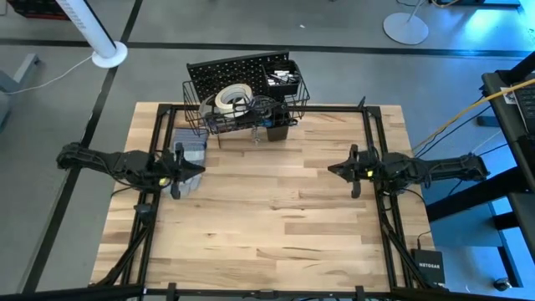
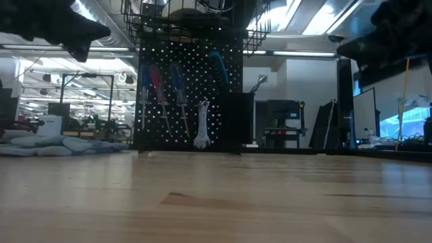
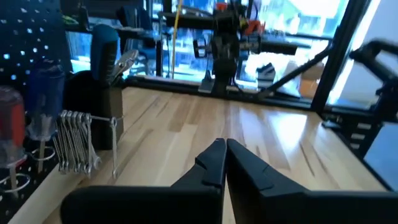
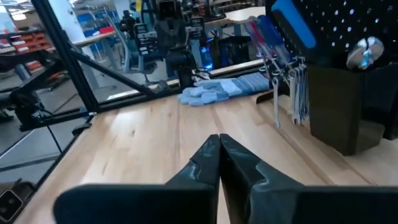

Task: Hang tools onto peg board
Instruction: Return to Home Position

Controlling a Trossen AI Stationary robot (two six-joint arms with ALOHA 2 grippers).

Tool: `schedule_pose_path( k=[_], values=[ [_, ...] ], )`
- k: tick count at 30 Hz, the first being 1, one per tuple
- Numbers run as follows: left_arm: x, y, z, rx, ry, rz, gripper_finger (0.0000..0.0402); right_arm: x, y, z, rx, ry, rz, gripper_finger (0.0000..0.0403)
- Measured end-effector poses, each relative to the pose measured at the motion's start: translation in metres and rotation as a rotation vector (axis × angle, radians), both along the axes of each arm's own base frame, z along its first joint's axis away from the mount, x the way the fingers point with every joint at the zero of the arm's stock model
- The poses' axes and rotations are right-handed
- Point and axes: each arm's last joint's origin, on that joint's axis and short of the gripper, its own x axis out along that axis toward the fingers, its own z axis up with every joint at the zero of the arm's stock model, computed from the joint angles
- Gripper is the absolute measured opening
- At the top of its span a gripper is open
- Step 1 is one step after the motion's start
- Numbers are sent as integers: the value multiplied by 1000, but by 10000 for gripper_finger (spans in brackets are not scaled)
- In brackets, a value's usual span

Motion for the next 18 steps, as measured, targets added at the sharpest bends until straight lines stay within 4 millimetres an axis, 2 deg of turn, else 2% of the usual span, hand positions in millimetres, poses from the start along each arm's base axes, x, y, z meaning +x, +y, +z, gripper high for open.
schedule_pose_path(
  k=[4, 9, 14, 18],
  values=[
    [-8, 2, -9, -21, -42, 1, 1, -7, -1, -13, 3, -28, 5, 5],
    [-14, 3, -22, -28, -77, -4, 1, -11, -1, -26, 5, -53, 6, 12],
    [-9, 1, -44, -14, -29, -52, 1, -12, 0, -35, -10, -74, 52, 6],
    [-9, 0, -44, -13, -41, -83, 1, -13, 2, -36, -13, -94, 105, 6]
  ],
)
